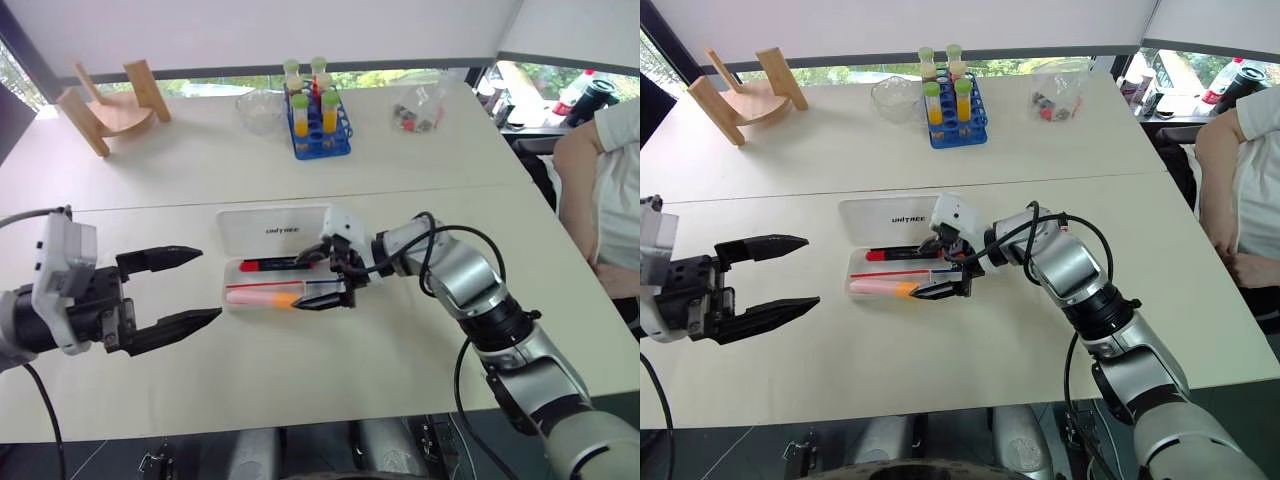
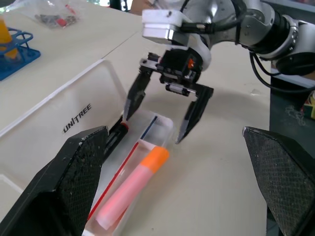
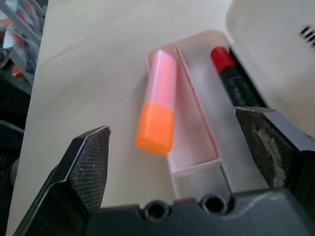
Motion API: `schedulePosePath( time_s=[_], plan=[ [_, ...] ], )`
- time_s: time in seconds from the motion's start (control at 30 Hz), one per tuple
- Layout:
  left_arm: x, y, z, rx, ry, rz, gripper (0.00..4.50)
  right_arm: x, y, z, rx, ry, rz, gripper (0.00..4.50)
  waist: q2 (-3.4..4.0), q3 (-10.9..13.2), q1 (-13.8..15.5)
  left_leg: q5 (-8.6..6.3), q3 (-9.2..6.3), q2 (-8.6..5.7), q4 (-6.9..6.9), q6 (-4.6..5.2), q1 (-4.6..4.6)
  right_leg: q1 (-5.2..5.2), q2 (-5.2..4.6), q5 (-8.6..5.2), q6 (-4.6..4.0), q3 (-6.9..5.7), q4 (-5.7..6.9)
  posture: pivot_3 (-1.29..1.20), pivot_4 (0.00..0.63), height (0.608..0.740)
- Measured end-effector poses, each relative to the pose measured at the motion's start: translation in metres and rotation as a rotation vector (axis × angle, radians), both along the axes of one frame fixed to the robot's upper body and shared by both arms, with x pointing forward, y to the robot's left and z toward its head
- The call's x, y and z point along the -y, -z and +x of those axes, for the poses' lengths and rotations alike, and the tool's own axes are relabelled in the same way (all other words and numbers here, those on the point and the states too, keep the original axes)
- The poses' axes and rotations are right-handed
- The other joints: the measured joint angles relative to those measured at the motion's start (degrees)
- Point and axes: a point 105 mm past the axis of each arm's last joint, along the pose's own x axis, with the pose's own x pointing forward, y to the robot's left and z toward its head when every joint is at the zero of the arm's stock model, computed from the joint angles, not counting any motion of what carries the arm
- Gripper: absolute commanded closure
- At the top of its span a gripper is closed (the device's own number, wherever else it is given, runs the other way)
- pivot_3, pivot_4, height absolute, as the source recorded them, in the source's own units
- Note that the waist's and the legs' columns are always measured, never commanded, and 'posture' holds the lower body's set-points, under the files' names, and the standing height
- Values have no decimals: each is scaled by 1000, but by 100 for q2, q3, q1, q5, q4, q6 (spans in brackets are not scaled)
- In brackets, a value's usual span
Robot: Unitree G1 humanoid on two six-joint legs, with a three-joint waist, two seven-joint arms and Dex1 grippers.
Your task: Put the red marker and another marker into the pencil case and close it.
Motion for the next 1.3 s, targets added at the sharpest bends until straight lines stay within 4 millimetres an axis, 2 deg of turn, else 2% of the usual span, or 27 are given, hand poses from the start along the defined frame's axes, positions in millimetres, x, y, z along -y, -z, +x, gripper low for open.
schedulePosePath(
  time_s=[0.23, 0.43, 0.7, 1.03, 1.3],
  plan=[
    [0, 2, -1, -10, 1, 8, 0, -5, -2, -21, -68, -154, 40, 4463, -1, 0, 4, 0, -2, 1, 0, 0, 0, 1, 1, 0, 0, -1, -1, 0, 150, 740],
    [-1, 2, -2, -10, -6, 11, 0, -12, 12, -35, -124, -248, 8, 4463, -1, 0, 4, 0, -2, 1, 0, 0, 1, 1, 1, 0, 0, -2, -1, 0, 150, 740],
    [-3, 2, -3, -14, -20, 14, 0, -16, 38, -21, -122, -193, -60, 4463, -1, 0, 4, 0, -2, 1, 0, 0, 1, 0, 1, 0, 0, -1, -1, 0, 150, 740],
    [-4, 1, -2, -6, -41, 11, 0, -18, 35, -12, -95, -165, -55, 4463, -1, 0, 10, 0, -4, 0, 0, -1, 1, 1, 1, 0, 0, -2, -1, 0, 150, 740],
    [2, 2, 2, 5, -22, -4, 0, -13, 24, 0, -66, -116, -35, 4463, -1, 0, 14, 0, -3, 0, 0, -1, 1, 0, 1, 0, 0, -2, -1, 0, 150, 740]
  ],
)
